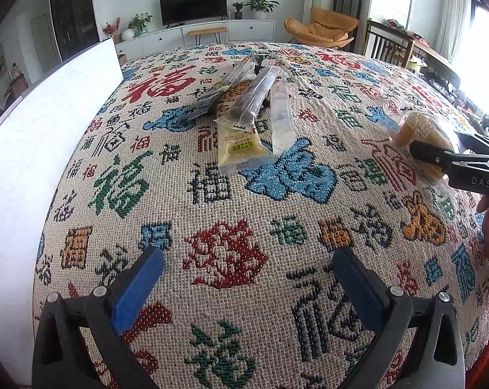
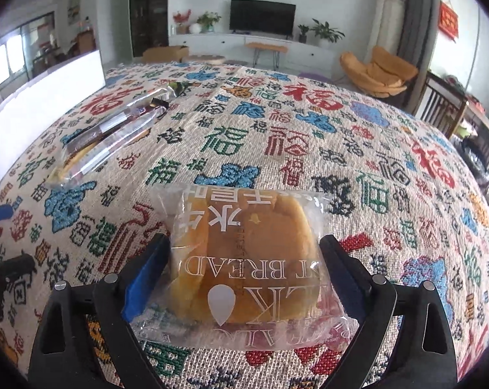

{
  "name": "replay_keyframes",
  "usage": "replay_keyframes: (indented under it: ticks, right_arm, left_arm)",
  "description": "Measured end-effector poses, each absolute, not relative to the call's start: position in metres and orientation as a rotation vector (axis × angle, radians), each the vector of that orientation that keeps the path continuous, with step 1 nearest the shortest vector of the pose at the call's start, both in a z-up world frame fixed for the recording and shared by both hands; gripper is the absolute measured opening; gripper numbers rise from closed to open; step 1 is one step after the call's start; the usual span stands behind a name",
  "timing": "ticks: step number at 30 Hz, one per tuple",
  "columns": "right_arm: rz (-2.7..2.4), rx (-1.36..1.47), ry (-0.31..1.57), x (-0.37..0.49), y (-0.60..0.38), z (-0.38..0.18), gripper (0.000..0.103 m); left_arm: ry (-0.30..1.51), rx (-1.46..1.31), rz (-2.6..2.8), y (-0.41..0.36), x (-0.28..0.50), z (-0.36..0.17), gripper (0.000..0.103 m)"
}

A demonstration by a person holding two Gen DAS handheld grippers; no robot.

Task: Organize snacks
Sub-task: 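Reach the right tool to the milk bread bag and close on it, then lift the bread bag with the right tool while the left tool grasps the yellow-green cake pack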

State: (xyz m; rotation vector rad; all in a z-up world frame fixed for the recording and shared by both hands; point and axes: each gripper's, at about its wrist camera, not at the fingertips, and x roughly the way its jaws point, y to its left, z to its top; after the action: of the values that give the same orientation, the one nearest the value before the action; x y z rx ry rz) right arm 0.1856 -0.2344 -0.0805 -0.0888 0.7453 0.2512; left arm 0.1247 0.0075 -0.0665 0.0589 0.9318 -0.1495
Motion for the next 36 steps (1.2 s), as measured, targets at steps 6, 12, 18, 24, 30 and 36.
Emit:
replay_keyframes:
  ticks: [6, 12, 18, 24, 30, 36]
  right_arm:
    - [0.255, -0.084, 0.784, 0.194, -0.23, -0.086, 0.101]
    - [0.253, -0.08, 0.783, 0.192, -0.23, -0.087, 0.101]
    - [0.252, -0.078, 0.783, 0.192, -0.231, -0.087, 0.101]
    - [0.252, -0.076, 0.783, 0.193, -0.232, -0.087, 0.101]
    - [0.252, -0.073, 0.783, 0.193, -0.233, -0.087, 0.101]
    - [0.249, -0.078, 0.782, 0.192, -0.233, -0.087, 0.101]
  left_arm:
    - [0.938, 0.059, -0.156, 0.008, 0.125, -0.067, 0.103]
    - [0.995, -0.128, -0.27, 0.031, 0.162, -0.05, 0.102]
    - [1.009, -0.12, -0.212, 0.023, 0.218, -0.045, 0.076]
    - [0.97, -0.138, -0.23, 0.019, 0.23, -0.048, 0.028]
    - [1.049, -0.11, -0.32, 0.035, 0.174, -0.047, 0.028]
    - [1.066, -0.051, -0.349, 0.039, 0.115, -0.038, 0.086]
